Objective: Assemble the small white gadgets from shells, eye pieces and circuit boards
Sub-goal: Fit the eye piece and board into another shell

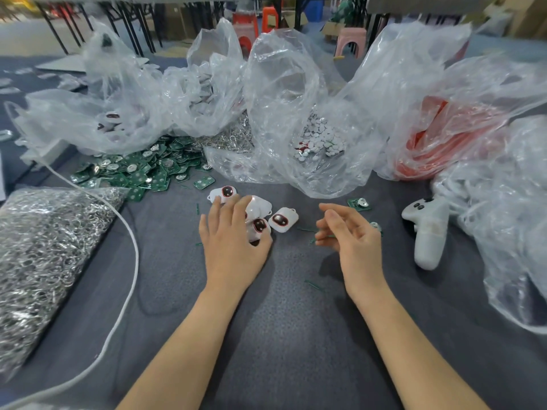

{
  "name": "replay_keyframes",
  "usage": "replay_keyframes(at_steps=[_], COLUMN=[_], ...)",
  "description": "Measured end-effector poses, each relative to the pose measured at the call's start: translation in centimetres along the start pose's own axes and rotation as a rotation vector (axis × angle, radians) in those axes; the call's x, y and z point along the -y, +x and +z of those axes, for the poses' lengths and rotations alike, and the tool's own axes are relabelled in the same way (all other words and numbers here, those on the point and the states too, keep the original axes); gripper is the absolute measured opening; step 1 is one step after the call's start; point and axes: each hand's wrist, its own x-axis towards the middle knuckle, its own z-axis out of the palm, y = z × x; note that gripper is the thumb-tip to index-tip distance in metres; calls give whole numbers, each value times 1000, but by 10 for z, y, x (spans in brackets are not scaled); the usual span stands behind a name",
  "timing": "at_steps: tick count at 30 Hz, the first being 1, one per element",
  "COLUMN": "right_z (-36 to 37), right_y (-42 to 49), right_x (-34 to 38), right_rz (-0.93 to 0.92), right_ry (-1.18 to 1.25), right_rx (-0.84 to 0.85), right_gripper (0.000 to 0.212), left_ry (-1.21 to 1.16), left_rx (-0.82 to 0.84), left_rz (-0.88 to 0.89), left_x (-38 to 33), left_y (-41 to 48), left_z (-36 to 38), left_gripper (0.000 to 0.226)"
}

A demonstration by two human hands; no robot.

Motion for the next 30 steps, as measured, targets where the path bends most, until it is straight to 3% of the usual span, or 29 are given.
replay_keyframes(at_steps=[2,5,20,24,26,30], right_z=[-1,-2,-5,-4,-3,-4], right_y=[0,0,3,4,3,3], right_x=[1,2,-1,-1,-2,-1], right_rz=[-4,-1,6,21,24,28], right_ry=[-4,2,-87,-102,-115,-118], right_rx=[-32,-69,-64,-66,-59,-65], right_gripper=[13,13,15,15,15,15], left_ry=[91,60,-23,146,219,256], left_rx=[155,218,64,274,415,391], left_rz=[-38,20,273,257,300,320], left_x=[2,5,-10,-19,-22,-16], left_y=[-2,-2,27,44,49,59], left_z=[4,3,-5,7,15,23], left_gripper=[63,54,20,48,49,38])
